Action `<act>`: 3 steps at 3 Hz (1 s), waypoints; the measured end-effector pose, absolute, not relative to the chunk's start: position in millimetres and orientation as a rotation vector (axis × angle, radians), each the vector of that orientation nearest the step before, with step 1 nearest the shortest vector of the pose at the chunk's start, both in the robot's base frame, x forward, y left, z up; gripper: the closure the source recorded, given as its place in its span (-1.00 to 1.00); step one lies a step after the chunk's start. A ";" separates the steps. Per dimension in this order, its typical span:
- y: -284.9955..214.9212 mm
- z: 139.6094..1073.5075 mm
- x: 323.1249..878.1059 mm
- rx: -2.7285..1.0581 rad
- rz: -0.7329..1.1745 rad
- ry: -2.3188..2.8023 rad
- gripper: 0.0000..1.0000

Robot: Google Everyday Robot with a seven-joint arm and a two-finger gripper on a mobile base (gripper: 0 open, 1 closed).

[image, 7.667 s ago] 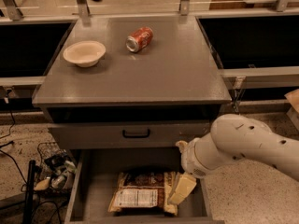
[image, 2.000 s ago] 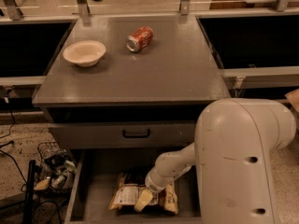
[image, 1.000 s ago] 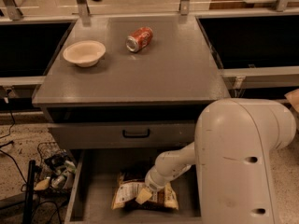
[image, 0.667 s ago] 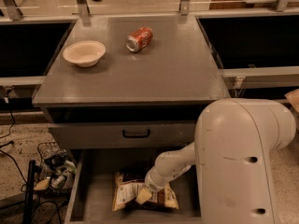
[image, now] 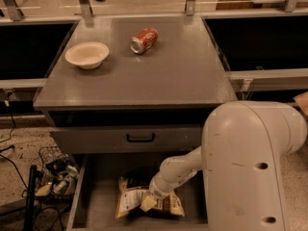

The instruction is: Pick brown chip bag from middle drawer and place on counter

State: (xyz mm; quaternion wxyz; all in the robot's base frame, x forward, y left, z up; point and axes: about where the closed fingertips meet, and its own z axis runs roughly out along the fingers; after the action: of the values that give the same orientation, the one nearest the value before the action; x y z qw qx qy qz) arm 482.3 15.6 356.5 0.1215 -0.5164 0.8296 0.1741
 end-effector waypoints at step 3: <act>7.0 483.3 488.0 -1.596 0.379 2.289 1.00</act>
Offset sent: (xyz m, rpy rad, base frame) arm -0.0004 -0.0179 0.1924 -0.0870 -0.2111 0.1258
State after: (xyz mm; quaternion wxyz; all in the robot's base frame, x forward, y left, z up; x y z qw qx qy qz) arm 488.0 7.0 483.3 0.1620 -0.5592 0.8021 0.1329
